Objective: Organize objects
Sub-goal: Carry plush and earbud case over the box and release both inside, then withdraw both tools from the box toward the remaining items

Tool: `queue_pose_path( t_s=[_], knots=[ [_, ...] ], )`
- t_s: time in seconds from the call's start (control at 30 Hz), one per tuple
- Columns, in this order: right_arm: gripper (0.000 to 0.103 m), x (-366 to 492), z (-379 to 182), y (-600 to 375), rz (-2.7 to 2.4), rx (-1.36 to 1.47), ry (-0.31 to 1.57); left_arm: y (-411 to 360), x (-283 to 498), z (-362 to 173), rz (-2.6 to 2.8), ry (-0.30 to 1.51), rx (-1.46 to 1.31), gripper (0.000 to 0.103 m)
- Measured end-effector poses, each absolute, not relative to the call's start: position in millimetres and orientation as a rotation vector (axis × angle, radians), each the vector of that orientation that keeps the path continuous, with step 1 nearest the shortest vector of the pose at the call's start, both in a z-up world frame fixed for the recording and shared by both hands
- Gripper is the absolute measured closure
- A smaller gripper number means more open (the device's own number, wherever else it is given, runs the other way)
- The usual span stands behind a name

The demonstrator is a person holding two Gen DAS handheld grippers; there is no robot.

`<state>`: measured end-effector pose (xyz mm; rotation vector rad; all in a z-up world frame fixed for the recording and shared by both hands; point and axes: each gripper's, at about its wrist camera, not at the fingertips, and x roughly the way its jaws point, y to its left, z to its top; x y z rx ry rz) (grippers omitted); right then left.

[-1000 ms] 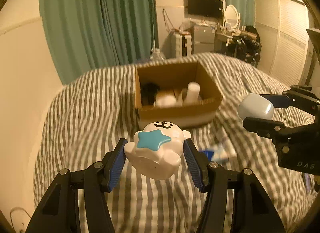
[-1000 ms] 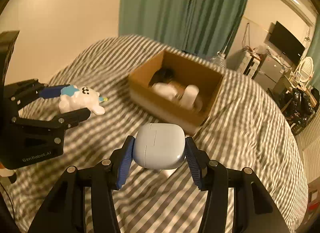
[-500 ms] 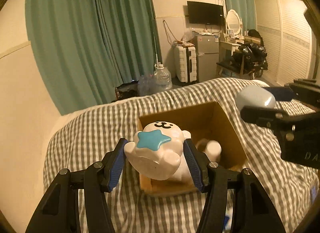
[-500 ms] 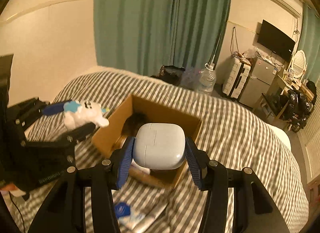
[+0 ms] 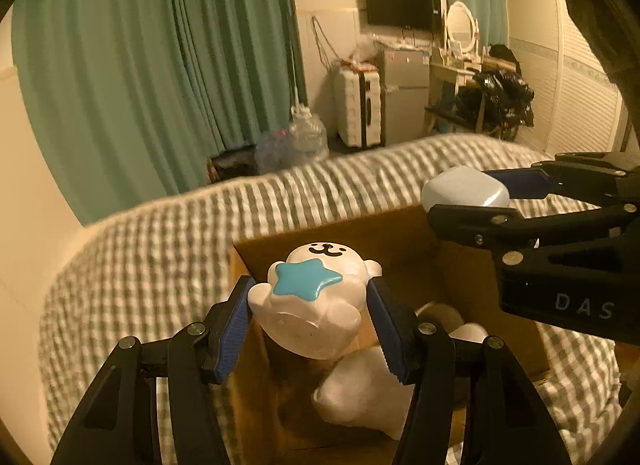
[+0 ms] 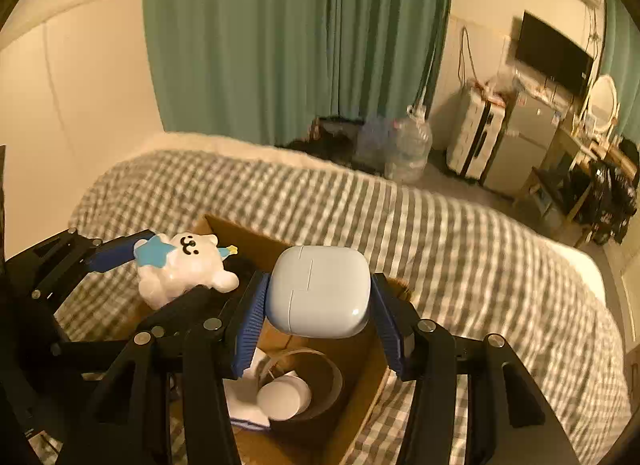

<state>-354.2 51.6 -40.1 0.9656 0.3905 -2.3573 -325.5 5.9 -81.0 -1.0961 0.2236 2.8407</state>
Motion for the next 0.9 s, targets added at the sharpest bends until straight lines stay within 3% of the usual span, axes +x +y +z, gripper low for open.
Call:
queue_pose_path(
  t_s=[0.43, 0.47, 0.5, 0.57, 0.9],
  knots=[
    [0.051, -382, -104, 53, -2.294, 1.106, 0.32, 7, -326, -114, 2.758, 0.229, -1.133, 0.042],
    [0.04, -382, -103, 55, -2.308, 1.101, 0.311, 7, -324, -113, 2.761, 0.231, -1.13, 0.038],
    [0.035, -380, -100, 57, -2.322, 1.084, 0.304, 7, -323, -110, 2.767, 0.234, -1.129, 0.027],
    [0.034, -370, -89, 63, -2.34, 1.048, 0.276, 7, -317, -104, 2.791, 0.237, -1.12, 0.017],
    [0.034, -310, -16, 96, -2.425, 0.941, 0.314, -10, -259, -55, 2.882, 0.186, -1.064, 0.009]
  ],
)
